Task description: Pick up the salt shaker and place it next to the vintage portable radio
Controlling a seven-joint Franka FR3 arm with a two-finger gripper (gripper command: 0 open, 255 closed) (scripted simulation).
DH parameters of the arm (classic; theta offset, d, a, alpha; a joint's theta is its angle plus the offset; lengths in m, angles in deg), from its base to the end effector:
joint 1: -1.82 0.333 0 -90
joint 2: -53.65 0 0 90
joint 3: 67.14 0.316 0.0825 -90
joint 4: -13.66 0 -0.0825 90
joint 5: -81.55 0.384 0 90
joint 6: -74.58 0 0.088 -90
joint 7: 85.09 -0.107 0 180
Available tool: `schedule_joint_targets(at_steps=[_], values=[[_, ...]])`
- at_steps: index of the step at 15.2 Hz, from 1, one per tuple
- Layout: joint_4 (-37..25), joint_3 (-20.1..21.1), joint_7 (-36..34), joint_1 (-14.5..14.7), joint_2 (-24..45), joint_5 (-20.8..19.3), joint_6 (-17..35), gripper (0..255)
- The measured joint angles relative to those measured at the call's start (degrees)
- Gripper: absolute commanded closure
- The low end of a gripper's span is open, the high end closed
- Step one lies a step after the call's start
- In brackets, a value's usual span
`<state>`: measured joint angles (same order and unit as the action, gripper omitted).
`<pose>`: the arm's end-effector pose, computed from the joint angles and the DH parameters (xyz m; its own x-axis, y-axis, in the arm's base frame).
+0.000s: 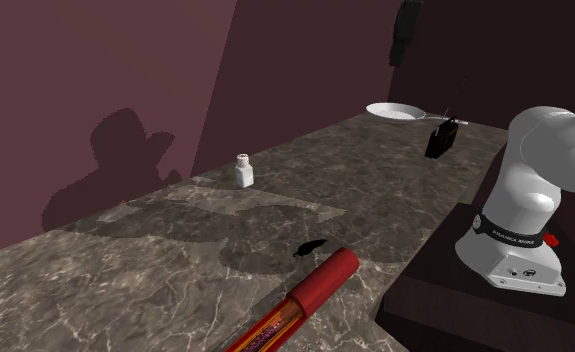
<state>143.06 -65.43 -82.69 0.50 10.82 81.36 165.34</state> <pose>0.3197 0.0052 0.6258 0.9965 0.0422 0.0718 0.0404 -0.9988 0.0266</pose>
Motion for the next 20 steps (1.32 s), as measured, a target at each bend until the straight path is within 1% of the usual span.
schedule_joint_targets(at_steps=[1,4,12,17,20], values=[[0.0,0.0,0.0,0.0,0.0,0.0,0.0,0],[0.7,0.5,-0.5,0.1,2.7,0.3,3.6,0],[0.6,2.3,-2.4,0.4,15.5,0.8,17.3,0],[-3.3,3.5,-3.8,0.6,26.1,0.4,24.6,0],[-5.9,4.0,-4.6,0.6,31.7,0.0,27.9,0]])
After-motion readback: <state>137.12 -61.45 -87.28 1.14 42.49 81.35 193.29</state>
